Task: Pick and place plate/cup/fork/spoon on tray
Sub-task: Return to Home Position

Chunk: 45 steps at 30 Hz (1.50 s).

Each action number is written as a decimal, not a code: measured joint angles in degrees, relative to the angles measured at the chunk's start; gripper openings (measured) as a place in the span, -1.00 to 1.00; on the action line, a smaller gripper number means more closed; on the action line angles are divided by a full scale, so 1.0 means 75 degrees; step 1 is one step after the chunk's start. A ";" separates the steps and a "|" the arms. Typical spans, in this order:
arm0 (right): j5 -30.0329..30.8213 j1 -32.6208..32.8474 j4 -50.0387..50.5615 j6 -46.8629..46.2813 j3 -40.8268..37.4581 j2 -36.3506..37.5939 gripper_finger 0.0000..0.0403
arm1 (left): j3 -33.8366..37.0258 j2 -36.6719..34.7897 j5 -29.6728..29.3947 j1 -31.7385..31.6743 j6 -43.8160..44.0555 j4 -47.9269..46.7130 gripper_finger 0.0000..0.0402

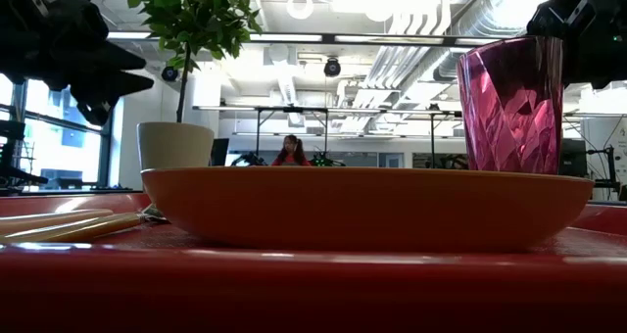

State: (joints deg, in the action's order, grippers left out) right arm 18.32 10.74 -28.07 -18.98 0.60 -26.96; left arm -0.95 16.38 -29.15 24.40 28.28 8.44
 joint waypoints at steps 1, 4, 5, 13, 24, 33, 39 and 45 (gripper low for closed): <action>0.0007 -0.0043 0.0018 -0.0003 0.0000 0.0000 -0.51 | 0.0000 0.0000 -0.0005 0.0000 0.0002 -0.0065 -0.36; 0.0007 -0.0140 0.0168 0.0000 0.0000 0.0000 -0.51 | 0.0000 -0.0002 -0.0134 0.0000 0.0001 -0.0198 -0.36; 0.0017 -0.0161 0.0239 0.0000 0.0000 0.0000 -0.51 | 0.0000 -0.0002 -0.0254 0.0000 -0.0002 -0.0254 -0.36; 0.1082 -0.0340 0.0712 0.0003 0.0000 0.0000 -0.51 | 0.0000 -0.0004 -0.1566 0.0000 -0.0309 -0.0679 -0.36; 0.1953 -0.0501 0.1336 0.0003 0.0003 0.0000 -0.51 | 0.0000 -0.0002 -0.2202 0.0000 -0.1102 -0.0707 -0.36; 0.1934 -0.0501 0.1337 0.0000 0.0003 0.0000 -0.51 | 0.0000 -0.0002 -0.2197 0.0000 -0.1453 -0.0710 -0.36; 0.1931 -0.0501 0.1337 0.0000 0.0003 0.0000 -0.51 | 0.0000 -0.0002 -0.2194 0.0000 -0.1453 -0.0710 -0.36; 0.1931 -0.0501 0.1337 0.0000 0.0003 0.0000 -0.51 | 0.0000 -0.0002 -0.2194 0.0000 -0.1456 -0.0710 -0.36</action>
State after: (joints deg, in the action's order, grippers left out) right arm 32.80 6.98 -18.04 -18.98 0.62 -26.96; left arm -0.95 16.36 -45.60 24.40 17.37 3.11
